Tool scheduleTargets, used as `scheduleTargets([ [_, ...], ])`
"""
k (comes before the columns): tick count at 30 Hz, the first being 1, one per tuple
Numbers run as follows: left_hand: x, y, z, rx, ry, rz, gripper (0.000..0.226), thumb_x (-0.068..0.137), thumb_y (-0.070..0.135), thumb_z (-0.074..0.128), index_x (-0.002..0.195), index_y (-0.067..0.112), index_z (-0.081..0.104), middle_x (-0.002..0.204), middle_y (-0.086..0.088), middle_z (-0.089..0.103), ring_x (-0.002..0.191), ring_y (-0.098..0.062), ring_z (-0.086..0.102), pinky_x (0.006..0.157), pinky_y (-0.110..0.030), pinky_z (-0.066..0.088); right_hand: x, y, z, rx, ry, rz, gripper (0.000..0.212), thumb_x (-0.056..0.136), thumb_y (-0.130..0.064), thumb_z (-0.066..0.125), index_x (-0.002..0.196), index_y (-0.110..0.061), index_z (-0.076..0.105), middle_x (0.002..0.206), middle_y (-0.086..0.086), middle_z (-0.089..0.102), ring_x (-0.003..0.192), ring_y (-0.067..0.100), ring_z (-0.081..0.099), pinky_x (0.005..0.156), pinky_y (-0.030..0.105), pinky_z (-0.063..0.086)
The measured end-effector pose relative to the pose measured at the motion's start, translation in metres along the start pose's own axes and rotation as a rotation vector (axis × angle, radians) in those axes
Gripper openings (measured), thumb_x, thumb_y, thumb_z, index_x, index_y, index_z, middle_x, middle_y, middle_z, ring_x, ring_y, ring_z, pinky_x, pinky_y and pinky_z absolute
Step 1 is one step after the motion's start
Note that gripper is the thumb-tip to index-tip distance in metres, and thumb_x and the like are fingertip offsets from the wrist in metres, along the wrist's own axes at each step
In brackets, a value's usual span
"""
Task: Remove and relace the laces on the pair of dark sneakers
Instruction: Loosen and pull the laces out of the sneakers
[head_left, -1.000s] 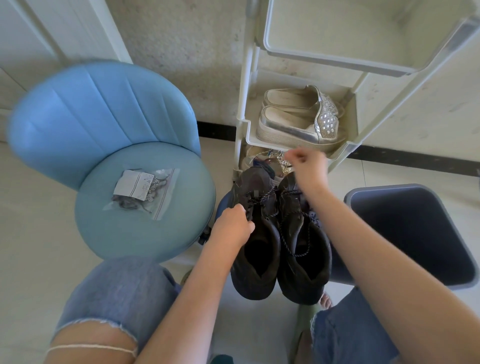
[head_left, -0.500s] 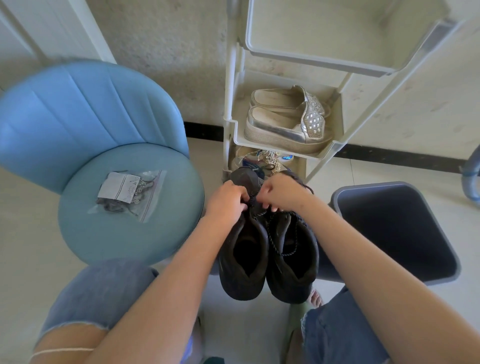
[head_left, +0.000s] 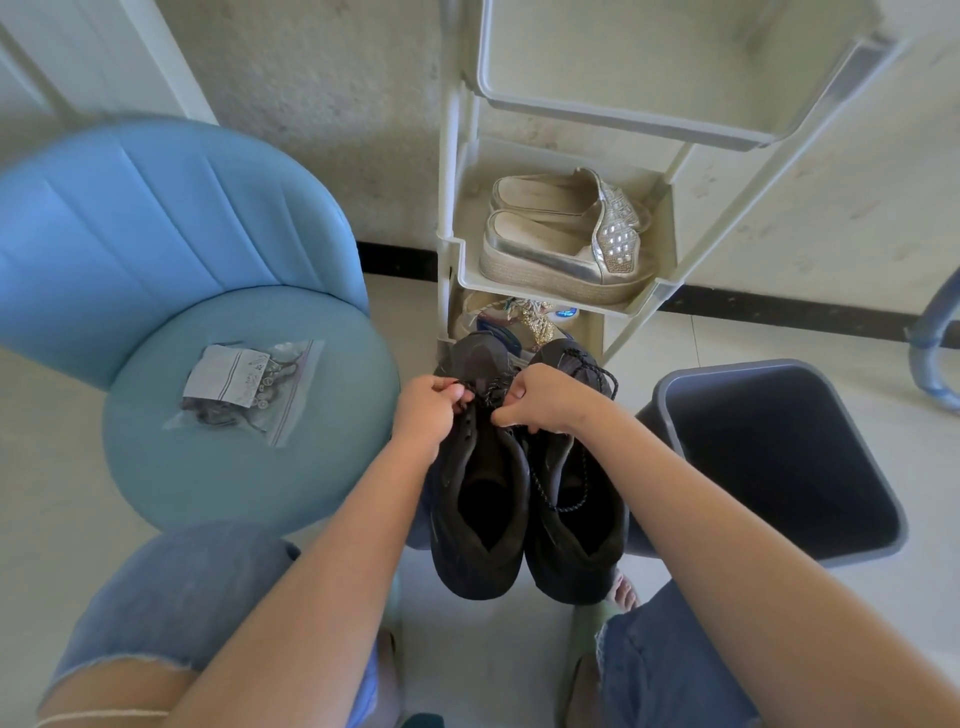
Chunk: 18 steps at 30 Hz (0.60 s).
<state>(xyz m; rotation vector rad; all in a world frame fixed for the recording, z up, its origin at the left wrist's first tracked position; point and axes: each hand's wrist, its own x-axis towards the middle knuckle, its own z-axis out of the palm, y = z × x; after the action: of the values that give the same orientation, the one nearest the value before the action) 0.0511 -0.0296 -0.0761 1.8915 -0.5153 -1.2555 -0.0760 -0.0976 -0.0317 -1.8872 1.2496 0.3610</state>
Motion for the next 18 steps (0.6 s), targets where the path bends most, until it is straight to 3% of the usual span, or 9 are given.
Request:
scheduleTargets([
  [2, -0.002, 0.009, 0.002, 0.043, -0.061, -0.007, 0.016, 0.097, 0.005, 0.045, 0.086, 0.008, 0.056, 0.087, -0.008, 0.064, 0.078, -0.016, 0.056, 0.087, -0.031, 0.042, 0.000, 0.000, 0.001, 0.001, 0.012, -0.001, 0.019, 0.082, -0.024, 0.066, 0.077, -0.008, 0.055, 0.069, 0.009, 0.054, 0.065, 0.020, 0.050, 0.066, 0.028, 0.042],
  [4, -0.004, 0.022, -0.001, 0.332, -0.194, 0.088, 0.009, 0.096, 0.010, 0.048, 0.099, 0.012, 0.056, 0.093, -0.007, 0.066, 0.091, -0.018, 0.059, 0.088, -0.029, 0.043, -0.001, 0.000, 0.001, 0.012, 0.020, 0.005, 0.020, 0.081, -0.025, 0.067, 0.076, -0.008, 0.056, 0.067, 0.009, 0.052, 0.065, 0.020, 0.049, 0.066, 0.029, 0.041],
  [6, -0.005, 0.028, -0.003, 0.555, -0.277, 0.183, 0.010, 0.092, 0.019, 0.056, 0.100, 0.017, 0.062, 0.088, 0.001, 0.065, 0.088, -0.013, 0.058, 0.081, -0.025, 0.042, -0.001, 0.000, 0.001, 0.011, 0.028, 0.005, 0.023, 0.079, -0.026, 0.069, 0.074, -0.008, 0.055, 0.067, 0.008, 0.050, 0.064, 0.021, 0.046, 0.065, 0.031, 0.038],
  [9, -0.003, 0.026, -0.005, 0.673, -0.187, 0.357, 0.010, 0.087, 0.023, 0.064, 0.093, 0.018, 0.071, 0.096, 0.002, 0.068, 0.091, -0.014, 0.059, 0.078, -0.024, 0.040, -0.001, -0.002, 0.004, -0.034, 0.054, 0.006, 0.025, 0.079, -0.027, 0.068, 0.074, -0.006, 0.055, 0.066, 0.006, 0.049, 0.064, 0.023, 0.046, 0.064, 0.031, 0.039],
  [12, -0.006, 0.019, 0.000, 0.478, -0.129, 0.366, 0.012, 0.090, 0.021, 0.062, 0.094, 0.014, 0.071, 0.096, -0.001, 0.068, 0.091, -0.015, 0.058, 0.079, -0.026, 0.041, 0.000, -0.003, 0.004, -0.048, 0.065, 0.013, 0.028, 0.079, -0.028, 0.068, 0.079, -0.002, 0.060, 0.067, 0.004, 0.052, 0.067, 0.023, 0.051, 0.066, 0.032, 0.044],
  [14, -0.007, 0.013, 0.005, 0.266, -0.062, 0.266, 0.015, 0.093, 0.018, 0.057, 0.096, 0.009, 0.068, 0.093, -0.002, 0.065, 0.090, -0.015, 0.056, 0.080, -0.027, 0.041, 0.001, -0.002, 0.003, -0.035, 0.060, 0.018, 0.031, 0.080, -0.029, 0.068, 0.085, 0.000, 0.062, 0.069, 0.004, 0.053, 0.070, 0.024, 0.053, 0.069, 0.034, 0.046],
  [18, -0.003, 0.013, 0.010, -0.593, 0.073, -0.254, 0.033, 0.101, 0.018, 0.043, 0.069, 0.013, 0.050, 0.058, 0.004, 0.064, 0.072, -0.010, 0.060, 0.068, -0.022, 0.042, 0.002, -0.001, 0.005, -0.052, 0.046, 0.031, 0.038, 0.081, -0.031, 0.067, 0.103, 0.000, 0.062, 0.090, 0.008, 0.063, 0.087, 0.027, 0.062, 0.085, 0.039, 0.051],
])
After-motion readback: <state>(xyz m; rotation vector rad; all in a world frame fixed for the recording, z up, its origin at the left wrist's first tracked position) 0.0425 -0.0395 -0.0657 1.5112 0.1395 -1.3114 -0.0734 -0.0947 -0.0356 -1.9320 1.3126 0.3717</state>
